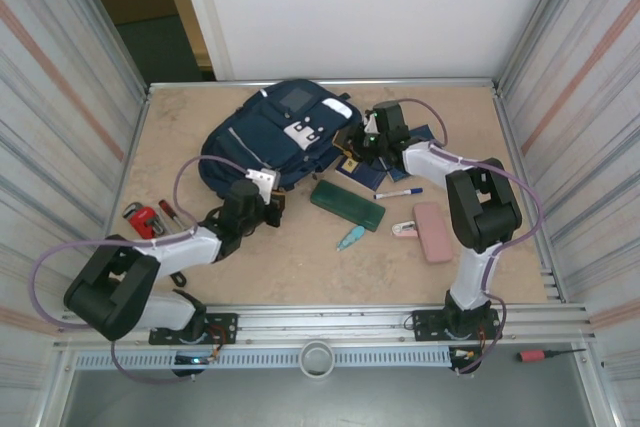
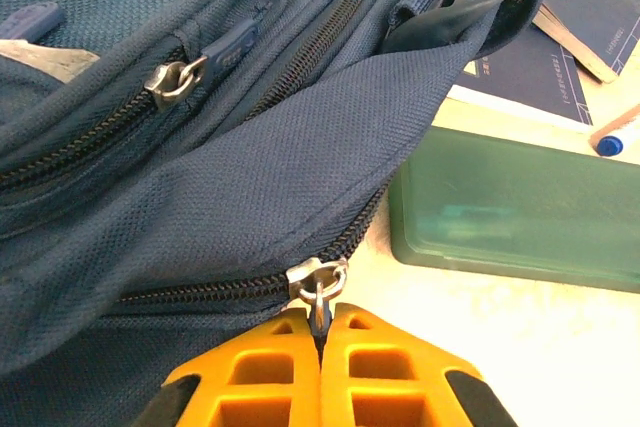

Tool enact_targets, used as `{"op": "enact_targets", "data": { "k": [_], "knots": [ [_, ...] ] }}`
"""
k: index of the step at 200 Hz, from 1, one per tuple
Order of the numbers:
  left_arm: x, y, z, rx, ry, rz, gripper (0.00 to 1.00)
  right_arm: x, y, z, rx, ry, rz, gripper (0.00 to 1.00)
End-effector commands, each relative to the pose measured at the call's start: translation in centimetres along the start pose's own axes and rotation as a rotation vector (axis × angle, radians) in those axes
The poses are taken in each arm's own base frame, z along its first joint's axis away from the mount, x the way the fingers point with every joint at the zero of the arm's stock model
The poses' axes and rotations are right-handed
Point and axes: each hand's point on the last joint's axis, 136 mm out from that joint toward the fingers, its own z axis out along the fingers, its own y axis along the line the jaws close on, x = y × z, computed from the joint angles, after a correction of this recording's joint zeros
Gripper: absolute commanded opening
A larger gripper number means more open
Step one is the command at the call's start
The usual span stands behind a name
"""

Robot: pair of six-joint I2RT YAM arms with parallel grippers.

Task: Pack the student bag

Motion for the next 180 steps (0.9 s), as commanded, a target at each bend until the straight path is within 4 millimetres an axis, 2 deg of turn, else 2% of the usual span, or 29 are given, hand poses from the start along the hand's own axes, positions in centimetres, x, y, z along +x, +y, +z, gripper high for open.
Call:
{"op": "enact_targets", "data": {
  "k": [1, 20, 56, 71, 87, 123, 140, 149, 158, 180],
  "knots": [
    [-2.1, -1.2, 0.6, 0.038, -0.028, -0.008, 0.0, -1.4, -0.1, -0.9, 0.006, 0.009, -0.066, 0.38],
    [-2.4, -2.0, 1.1, 0.063, -0.014, -0.009, 0.0, -1.1, -1.3, -2.2, 0.059, 0.01, -0.082, 0.49],
    [-2.4, -3.1, 1.4, 0.089, -0.004, -0.003, 0.0, 2.8, -2.8, -3.1, 0.098, 0.057, -0.074, 0.68],
    [-2.3, -3.3, 1.4, 0.095, -0.004, -0.002, 0.0, 4.6, -2.5, -2.7, 0.103, 0.081, -0.081, 0.76],
    [-2.2, -3.3, 1.4, 0.099, -0.004, -0.001, 0.0, 5.9, -2.0, -1.7, 0.105, 0.096, -0.09, 0.78],
    [-2.3, -3.5, 1.2, 0.101, -0.007, 0.005, 0.0, 6.5, -1.6, 1.2, 0.094, 0.091, -0.062, 0.8],
    [-2.2, -3.3, 1.0, 0.092, -0.007, 0.009, 0.0, 5.9, -1.2, 2.1, 0.083, 0.076, -0.058, 0.79],
    [-2.0, -3.1, 0.9, 0.084, -0.005, 0.012, 0.0, 5.5, -1.0, 2.4, 0.078, 0.069, -0.059, 0.74],
    [-1.9, -2.9, 0.8, 0.071, -0.002, 0.014, 0.0, 5.0, -0.9, 2.5, 0.079, 0.056, -0.063, 0.65],
    [-1.4, -1.9, 0.4, 0.025, 0.005, 0.015, 0.0, 3.6, -0.9, 2.2, 0.082, 0.021, -0.063, 0.35]
  ]
}}
